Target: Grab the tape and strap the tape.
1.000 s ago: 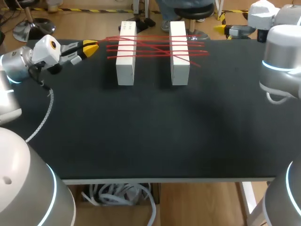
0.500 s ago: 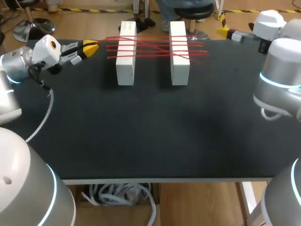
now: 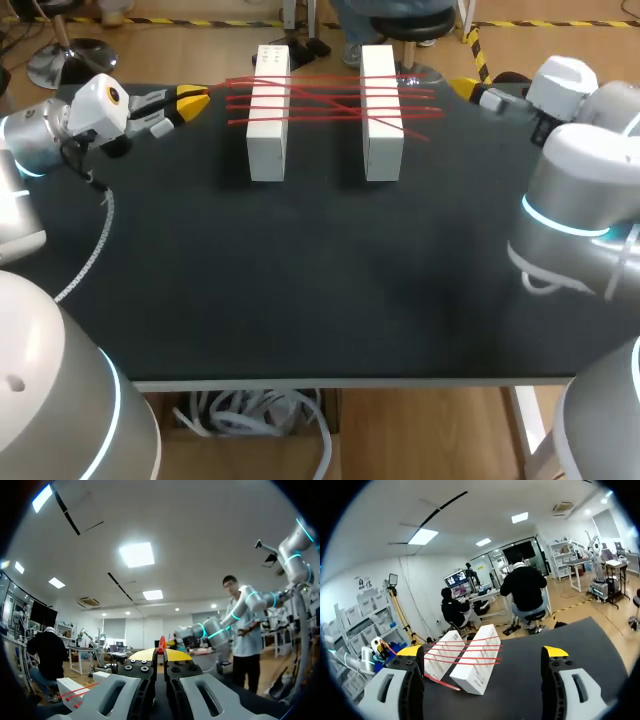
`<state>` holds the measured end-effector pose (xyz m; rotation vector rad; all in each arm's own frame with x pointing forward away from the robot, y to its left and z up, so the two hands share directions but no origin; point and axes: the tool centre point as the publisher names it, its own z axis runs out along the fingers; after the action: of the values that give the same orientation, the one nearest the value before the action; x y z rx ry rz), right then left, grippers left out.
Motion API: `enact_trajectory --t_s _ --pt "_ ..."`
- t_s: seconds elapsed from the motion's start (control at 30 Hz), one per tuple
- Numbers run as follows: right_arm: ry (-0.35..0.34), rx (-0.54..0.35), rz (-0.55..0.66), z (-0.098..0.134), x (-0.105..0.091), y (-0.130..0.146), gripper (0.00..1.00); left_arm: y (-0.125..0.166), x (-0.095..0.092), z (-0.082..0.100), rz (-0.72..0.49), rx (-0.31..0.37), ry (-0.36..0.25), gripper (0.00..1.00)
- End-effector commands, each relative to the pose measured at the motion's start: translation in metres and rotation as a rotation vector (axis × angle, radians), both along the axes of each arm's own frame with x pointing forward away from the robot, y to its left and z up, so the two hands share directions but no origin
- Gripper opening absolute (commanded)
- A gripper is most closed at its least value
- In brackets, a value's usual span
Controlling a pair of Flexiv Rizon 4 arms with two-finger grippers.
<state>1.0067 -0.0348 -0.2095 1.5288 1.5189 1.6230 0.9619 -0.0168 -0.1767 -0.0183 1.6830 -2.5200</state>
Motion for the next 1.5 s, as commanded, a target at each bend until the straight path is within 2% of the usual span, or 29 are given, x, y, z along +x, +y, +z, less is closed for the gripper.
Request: enact_trajectory --t_s 0.03,0.27,0.77,1.2,1.5 --pt "-0.070 0.073 -0.082 -0.005 -0.011 0.012 1.00 0.001 0.001 -0.002 -0.003 -0.003 -0.003 0.00" --pt "-0.063 0.169 -0.124 -0.004 -0.026 0.031 1.00 0.001 0.001 -0.002 -0.003 -0.003 -0.003 0.00" --pt "0.006 0.397 -0.175 -0.012 -0.061 0.073 1.00 0.001 0.001 -0.002 -0.003 -0.003 -0.003 0.00" --pt "0.052 0.682 -0.214 -0.016 -0.066 0.093 1.00 0.001 0.001 -0.002 -0.003 -0.003 -0.003 0.00" --pt "0.084 0.845 -0.232 -0.017 -0.064 0.108 1.00 0.001 0.001 -0.002 -0.003 -0.003 -0.003 0.00"
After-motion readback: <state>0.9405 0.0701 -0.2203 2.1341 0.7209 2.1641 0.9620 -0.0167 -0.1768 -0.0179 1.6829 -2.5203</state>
